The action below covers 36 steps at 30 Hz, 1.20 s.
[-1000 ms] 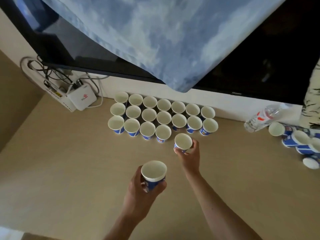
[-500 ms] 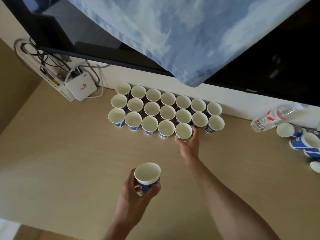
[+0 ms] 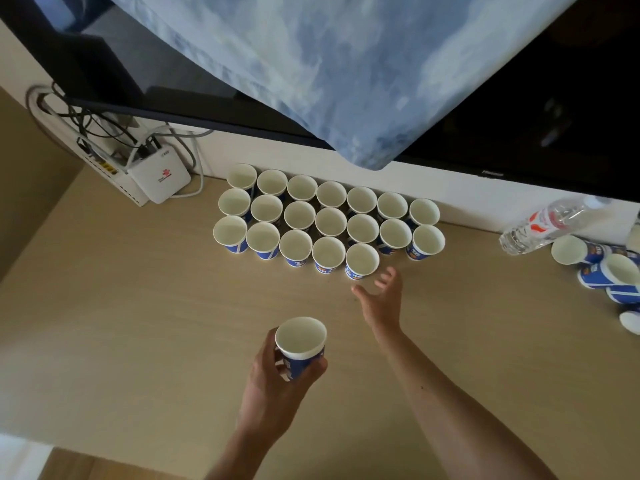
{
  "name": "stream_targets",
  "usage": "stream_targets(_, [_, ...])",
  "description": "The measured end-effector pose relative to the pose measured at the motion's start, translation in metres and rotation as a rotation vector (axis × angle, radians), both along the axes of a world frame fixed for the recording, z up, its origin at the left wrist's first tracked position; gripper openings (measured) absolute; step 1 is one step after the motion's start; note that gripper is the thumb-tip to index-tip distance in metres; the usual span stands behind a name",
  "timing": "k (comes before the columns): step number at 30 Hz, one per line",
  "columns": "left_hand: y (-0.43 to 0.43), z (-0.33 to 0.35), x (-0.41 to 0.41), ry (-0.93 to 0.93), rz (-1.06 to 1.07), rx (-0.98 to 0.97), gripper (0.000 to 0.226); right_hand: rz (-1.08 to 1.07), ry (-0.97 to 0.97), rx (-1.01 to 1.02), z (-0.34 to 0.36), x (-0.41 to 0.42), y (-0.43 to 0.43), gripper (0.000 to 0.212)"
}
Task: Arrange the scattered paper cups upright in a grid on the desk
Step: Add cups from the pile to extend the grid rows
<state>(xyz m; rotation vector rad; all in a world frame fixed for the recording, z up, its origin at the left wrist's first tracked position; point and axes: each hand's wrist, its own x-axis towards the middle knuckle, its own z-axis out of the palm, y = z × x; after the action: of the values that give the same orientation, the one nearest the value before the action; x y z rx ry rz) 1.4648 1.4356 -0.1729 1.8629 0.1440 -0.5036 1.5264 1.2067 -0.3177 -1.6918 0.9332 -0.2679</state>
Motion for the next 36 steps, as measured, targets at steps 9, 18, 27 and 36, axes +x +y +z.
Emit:
stream_targets(9, [-0.052,0.007,0.012,-0.088,-0.107,0.082,0.055,0.481,-0.151,0.227,0.099,-0.101,0.002,0.060])
stream_targets(18, [-0.099,0.003,0.007,-0.086,-0.333,0.059,0.066,0.551,-0.153,0.110,0.124,-0.114,-0.022,0.069])
stream_targets(27, [-0.078,-0.004,0.001,-0.019,-0.289,0.176,0.067,0.009,-0.139,0.026,0.069,-0.056,-0.048,0.057])
stream_targets(36, [-0.061,-0.012,-0.007,0.033,-0.225,0.198,0.048,0.026,-0.102,-0.104,0.011,-0.017,-0.065,0.058])
